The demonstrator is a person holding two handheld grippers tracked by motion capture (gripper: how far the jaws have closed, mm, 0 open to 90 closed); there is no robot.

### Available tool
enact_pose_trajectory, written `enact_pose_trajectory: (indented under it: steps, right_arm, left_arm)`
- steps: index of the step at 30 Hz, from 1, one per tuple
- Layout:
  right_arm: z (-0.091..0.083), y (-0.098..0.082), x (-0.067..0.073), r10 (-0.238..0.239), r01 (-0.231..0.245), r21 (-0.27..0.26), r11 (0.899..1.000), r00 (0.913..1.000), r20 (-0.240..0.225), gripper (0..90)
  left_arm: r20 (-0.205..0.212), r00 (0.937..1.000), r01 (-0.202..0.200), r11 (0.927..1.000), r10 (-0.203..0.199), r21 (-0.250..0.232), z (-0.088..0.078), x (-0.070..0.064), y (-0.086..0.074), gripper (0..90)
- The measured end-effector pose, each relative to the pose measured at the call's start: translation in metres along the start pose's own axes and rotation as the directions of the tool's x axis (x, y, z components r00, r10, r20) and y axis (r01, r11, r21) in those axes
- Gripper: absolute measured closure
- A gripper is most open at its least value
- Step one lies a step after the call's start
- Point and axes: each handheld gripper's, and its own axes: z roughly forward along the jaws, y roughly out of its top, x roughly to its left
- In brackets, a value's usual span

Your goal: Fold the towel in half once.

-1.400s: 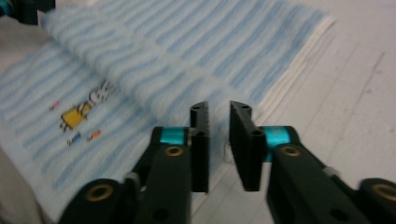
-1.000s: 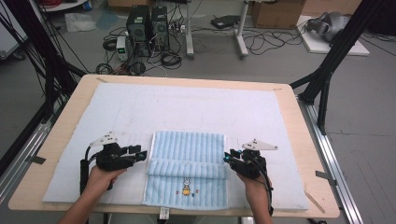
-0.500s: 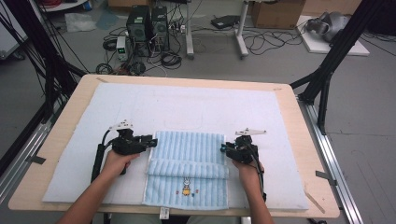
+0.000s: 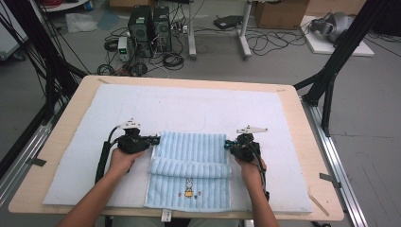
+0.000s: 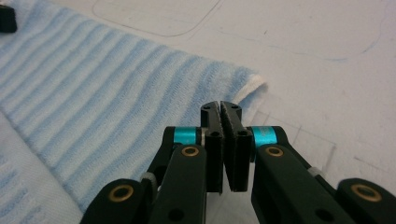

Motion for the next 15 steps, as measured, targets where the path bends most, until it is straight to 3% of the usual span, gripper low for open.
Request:
enact_pose_trajectory:
  steps: [5, 9, 12, 15]
  right_arm:
    - [0.007, 0.008, -0.004, 0.016, -0.015, -0.025, 1.0, 0.9996, 0.022, 87.8]
    - [0.014, 0.015, -0.005, 0.021, -0.019, -0.036, 0.999, 0.9989, 0.041, 87.8]
    - [0.021, 0.018, -0.007, 0.024, -0.022, -0.037, 0.999, 0.998, 0.059, 87.8]
    - [0.022, 0.018, -0.008, 0.029, -0.027, -0.032, 0.999, 0.9978, 0.059, 87.6]
  left_arm:
    - [-0.032, 0.9977, 0.058, 0.9977, -0.06, -0.036, 0.003, 0.007, 0.001, 86.2]
    - [-0.039, 0.9968, 0.068, 0.9961, -0.07, -0.055, 0.003, 0.008, 0.002, 86.0]
    - [-0.042, 0.9946, 0.094, 0.9949, -0.095, -0.038, 0.002, 0.008, 0.002, 76.7]
    - [-0.045, 0.9974, 0.056, 0.9984, -0.056, -0.003, -0.002, 0.005, 0.001, 68.1]
